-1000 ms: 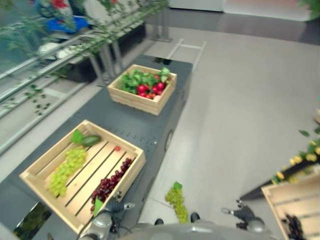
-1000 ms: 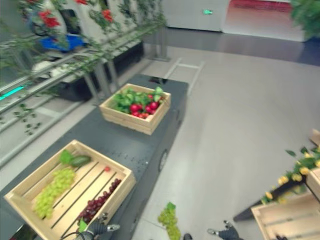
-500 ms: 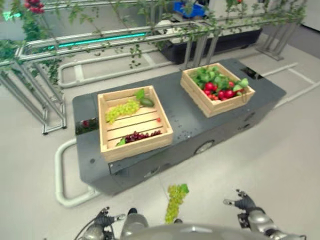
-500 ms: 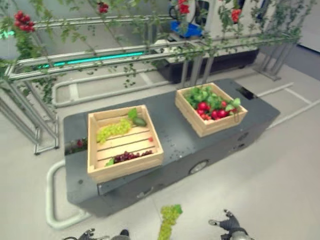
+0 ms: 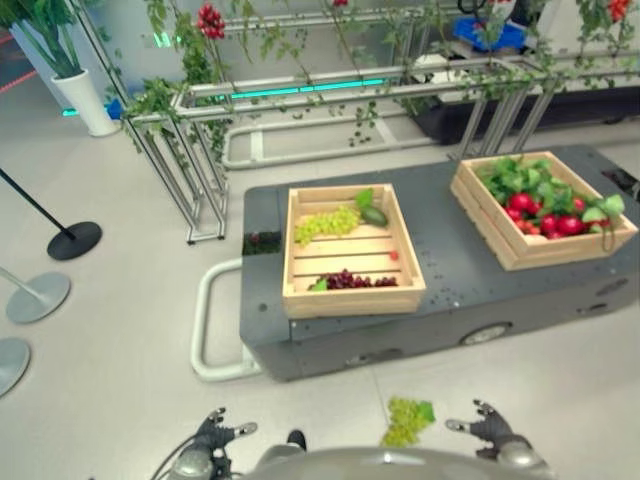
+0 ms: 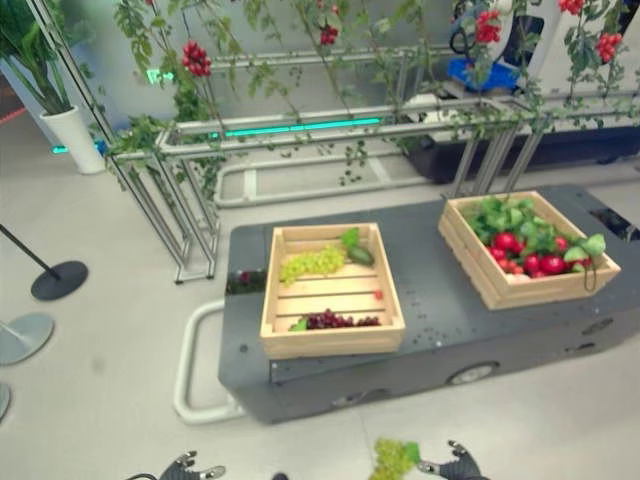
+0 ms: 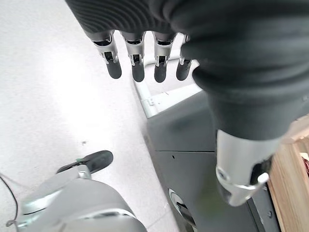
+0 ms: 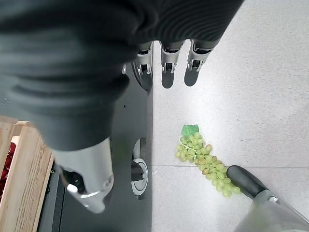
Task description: Pick up the fruits from the basket on one side to the basket on the other side
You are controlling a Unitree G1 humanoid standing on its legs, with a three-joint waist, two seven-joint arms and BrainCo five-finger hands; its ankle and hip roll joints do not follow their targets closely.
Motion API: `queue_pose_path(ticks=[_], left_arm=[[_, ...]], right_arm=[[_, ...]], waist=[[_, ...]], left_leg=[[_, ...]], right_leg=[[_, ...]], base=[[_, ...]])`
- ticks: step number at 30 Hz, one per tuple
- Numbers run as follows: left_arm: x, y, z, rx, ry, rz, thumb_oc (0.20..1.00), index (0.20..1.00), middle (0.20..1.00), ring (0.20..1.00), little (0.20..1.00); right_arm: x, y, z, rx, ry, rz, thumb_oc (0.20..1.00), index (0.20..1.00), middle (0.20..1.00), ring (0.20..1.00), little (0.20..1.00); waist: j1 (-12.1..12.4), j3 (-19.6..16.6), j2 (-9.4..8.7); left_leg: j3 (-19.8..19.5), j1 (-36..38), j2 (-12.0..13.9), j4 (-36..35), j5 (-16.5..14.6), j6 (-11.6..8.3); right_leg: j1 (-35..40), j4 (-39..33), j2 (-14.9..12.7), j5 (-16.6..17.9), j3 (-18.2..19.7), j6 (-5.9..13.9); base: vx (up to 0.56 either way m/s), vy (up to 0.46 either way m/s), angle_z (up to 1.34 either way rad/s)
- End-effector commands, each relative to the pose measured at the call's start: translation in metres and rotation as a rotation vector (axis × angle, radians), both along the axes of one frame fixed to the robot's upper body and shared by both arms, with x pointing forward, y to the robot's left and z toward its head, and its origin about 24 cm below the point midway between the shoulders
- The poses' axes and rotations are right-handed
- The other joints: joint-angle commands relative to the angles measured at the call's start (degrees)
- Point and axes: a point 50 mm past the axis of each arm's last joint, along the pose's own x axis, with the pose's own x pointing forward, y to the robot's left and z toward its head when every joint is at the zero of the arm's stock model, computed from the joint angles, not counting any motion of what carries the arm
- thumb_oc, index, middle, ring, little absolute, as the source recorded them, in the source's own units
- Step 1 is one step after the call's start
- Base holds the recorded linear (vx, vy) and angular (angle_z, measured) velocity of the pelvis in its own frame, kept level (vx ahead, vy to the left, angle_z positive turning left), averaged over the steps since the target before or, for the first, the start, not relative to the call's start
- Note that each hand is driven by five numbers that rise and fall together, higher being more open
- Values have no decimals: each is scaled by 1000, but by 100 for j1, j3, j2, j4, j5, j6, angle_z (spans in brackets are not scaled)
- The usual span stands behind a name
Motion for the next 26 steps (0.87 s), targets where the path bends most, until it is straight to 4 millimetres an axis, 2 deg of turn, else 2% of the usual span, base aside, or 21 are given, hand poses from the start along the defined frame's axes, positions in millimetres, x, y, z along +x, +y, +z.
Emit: queue_pose_path(ticks=[1, 7, 8, 9, 10, 11, 12, 14, 15, 17, 26], left_arm=[[24, -2, 6, 5, -63, -56, 1000, 1000, 1000, 1000, 1000], [26, -3, 7, 6, -74, -78, 1000, 1000, 1000, 1000, 1000], [27, -5, 7, 3, -75, -93, 1000, 1000, 1000, 1000, 1000], [31, -3, 9, 9, -90, -99, 1000, 1000, 1000, 1000, 1000], [32, -3, 10, 9, -90, -99, 1000, 1000, 1000, 1000, 1000], [35, -2, 12, 14, -103, -105, 1000, 1000, 1000, 1000, 1000], [37, -1, 12, 15, -106, -109, 1000, 1000, 1000, 1000, 1000], [39, 0, 14, 17, -113, -117, 1000, 1000, 1000, 1000, 1000], [42, 1, 15, 21, -119, -119, 1000, 1000, 1000, 1000, 1000], [41, 6, 15, 29, -114, -89, 1000, 1000, 1000, 1000, 1000], [34, -2, 10, 5, -99, -67, 1000, 1000, 1000, 1000, 1000]], right_arm=[[18, -10, 7, -38, -41, 12, 1000, 1000, 1000, 1000, 1000], [25, -6, 9, -19, -65, 14, 1000, 1000, 1000, 1000, 1000], [23, -7, 8, -18, -59, 8, 1000, 1000, 1000, 1000, 1000], [28, -7, 10, -15, -77, 10, 1000, 1000, 1000, 1000, 1000], [28, -7, 10, -15, -78, 10, 1000, 1000, 1000, 1000, 1000], [32, -7, 12, -11, -95, 4, 1000, 1000, 1000, 1000, 1000], [34, -6, 12, -7, -100, 3, 1000, 1000, 1000, 1000, 1000], [31, -8, 11, -6, -91, -3, 1000, 1000, 1000, 1000, 1000], [32, -8, 11, -6, -90, 0, 1000, 1000, 1000, 1000, 1000], [27, -6, 9, 4, -76, -11, 1000, 1000, 1000, 1000, 1000], [15, -8, 6, -4, -48, -40, 1000, 1000, 1000, 1000, 1000]], waist=[[65, 146, -102], [161, 171, -134], [173, 209, -117], [114, 267, -98], [111, 251, -102], [47, 353, -62], [14, 359, -21], [-77, 341, 24], [-82, 348, 1], [-39, 313, -53], [-14, 104, -98]], left_leg=[[-288, 78, 252, 333, -432, -238], [-214, -2, -31, 473, -643, -4], [-220, 13, -116, 482, -683, 68], [-264, 2, -205, 489, -706, 155], [-264, -20, -209, 482, -690, 158], [-323, -38, -242, 524, -688, 203], [-376, -65, -254, 514, -668, 219], [-516, -17, -315, 414, -646, 209], [-557, -28, -356, 400, -644, 194], [-611, -39, -367, 382, -616, 156], [-738, 161, -206, 176, -528, -48]], right_leg=[[101, -232, -259, 414, 194, 198], [-31, 17, -586, 551, 295, 421], [-86, 239, -708, 583, 325, 487], [-382, 738, -881, 836, 548, 551], [-402, 729, -884, 850, 546, 550], [-585, 1040, -863, 946, 798, 584], [-691, 1065, -771, 857, 1010, 550], [-760, 605, -523, 650, 1420, 455], [-765, 405, -490, 639, 1451, 424], [-639, 227, -559, 683, 1324, 458], [-139, -256, -361, 578, 1006, 403]], base=[[55, 173, -4], [54, 213, -11], [21, 255, -20], [19, 254, -18], [-27, 208, -7], [-23, 111, 3], [10, 127, 3], [64, 35, 9], [61, -22, 24], [39, -56, 22], [75, -86, 21]])
